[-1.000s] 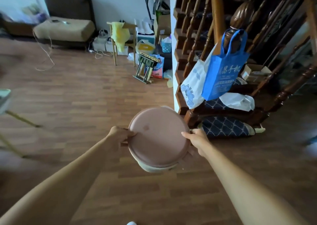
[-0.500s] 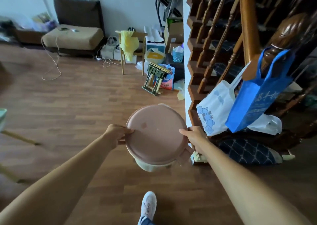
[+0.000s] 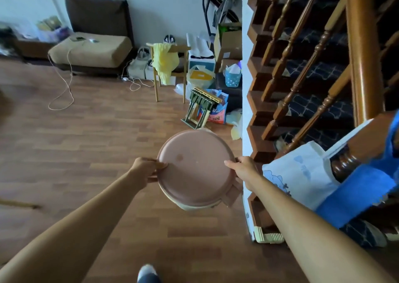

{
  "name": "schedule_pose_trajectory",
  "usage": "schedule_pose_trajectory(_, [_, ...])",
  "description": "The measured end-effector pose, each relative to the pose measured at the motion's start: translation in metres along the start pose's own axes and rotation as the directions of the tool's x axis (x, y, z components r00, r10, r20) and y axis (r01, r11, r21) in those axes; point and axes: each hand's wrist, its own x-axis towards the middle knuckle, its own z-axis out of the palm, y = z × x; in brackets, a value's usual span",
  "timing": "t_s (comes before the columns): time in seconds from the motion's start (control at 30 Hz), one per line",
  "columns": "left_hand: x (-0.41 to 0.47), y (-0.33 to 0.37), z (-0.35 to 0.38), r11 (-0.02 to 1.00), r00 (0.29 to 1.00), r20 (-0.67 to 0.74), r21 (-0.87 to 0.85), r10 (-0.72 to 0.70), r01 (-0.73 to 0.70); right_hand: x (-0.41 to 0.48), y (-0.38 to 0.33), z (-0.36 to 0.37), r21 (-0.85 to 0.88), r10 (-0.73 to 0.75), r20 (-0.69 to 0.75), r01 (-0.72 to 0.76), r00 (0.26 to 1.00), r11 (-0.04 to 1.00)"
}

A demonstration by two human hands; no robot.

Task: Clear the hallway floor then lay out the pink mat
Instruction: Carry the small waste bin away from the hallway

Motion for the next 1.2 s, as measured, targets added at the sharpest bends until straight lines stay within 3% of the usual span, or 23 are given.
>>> schedule_pose_trajectory(0.77, [0.327,0.218,0.025,0.988,0.971,0.217,0.140,-0.097,0.067,0.295,-0.132,0.077,0.183,0.177,-0.206,-0.140,0.962,0.973])
schedule_pose_trajectory(1.2, [0.515,0.273,0.132,0.954,0.944,0.253,0.265,-0.211,0.142,0.472,-0.133,0.047,0.326,0.231,-0.235,-0.147,0.944,0.934])
